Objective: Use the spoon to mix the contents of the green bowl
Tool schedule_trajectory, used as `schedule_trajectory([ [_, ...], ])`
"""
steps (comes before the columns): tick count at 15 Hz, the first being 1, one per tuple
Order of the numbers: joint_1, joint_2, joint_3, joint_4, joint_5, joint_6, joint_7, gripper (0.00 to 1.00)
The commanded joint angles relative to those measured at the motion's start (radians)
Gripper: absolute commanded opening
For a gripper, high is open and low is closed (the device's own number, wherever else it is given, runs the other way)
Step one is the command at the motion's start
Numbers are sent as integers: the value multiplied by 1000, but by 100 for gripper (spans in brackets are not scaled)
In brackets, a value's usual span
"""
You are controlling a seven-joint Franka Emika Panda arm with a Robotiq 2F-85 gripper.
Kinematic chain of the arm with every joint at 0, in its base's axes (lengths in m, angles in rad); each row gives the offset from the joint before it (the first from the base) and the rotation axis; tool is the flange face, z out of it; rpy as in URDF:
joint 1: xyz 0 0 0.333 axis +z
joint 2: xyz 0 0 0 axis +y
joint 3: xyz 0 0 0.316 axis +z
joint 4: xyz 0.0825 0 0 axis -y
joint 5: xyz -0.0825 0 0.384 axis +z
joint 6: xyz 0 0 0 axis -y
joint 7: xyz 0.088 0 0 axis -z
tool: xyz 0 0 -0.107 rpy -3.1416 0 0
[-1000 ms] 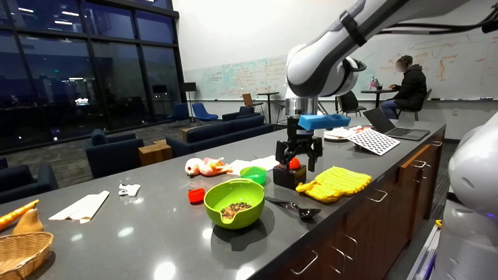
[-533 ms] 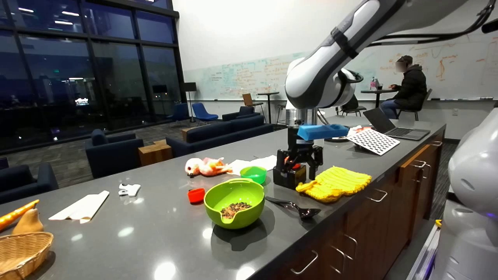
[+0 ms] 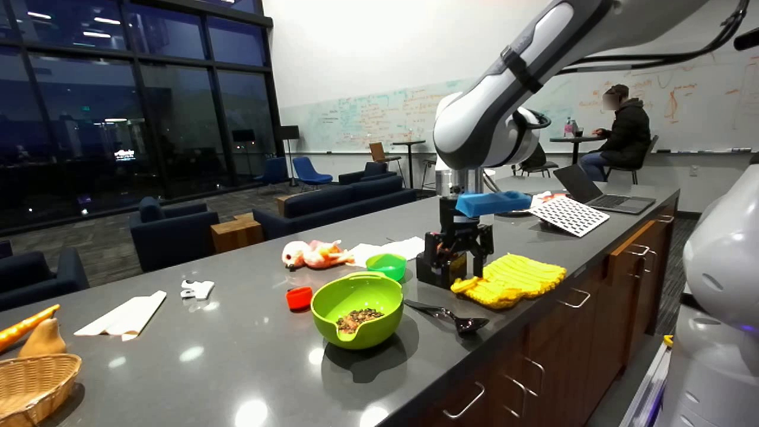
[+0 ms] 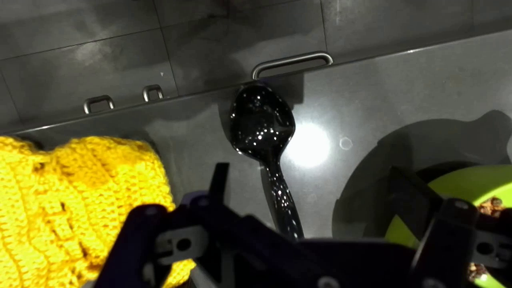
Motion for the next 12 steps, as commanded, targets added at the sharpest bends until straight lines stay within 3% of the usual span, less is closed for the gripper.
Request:
schedule_trajectory([
  [1, -8, 109, -5, 77, -70, -74, -63, 100],
  [4, -3, 204, -21, 137, -96, -99, -131, 100],
  [12, -20, 473, -68, 350, -23, -147, -346, 100],
])
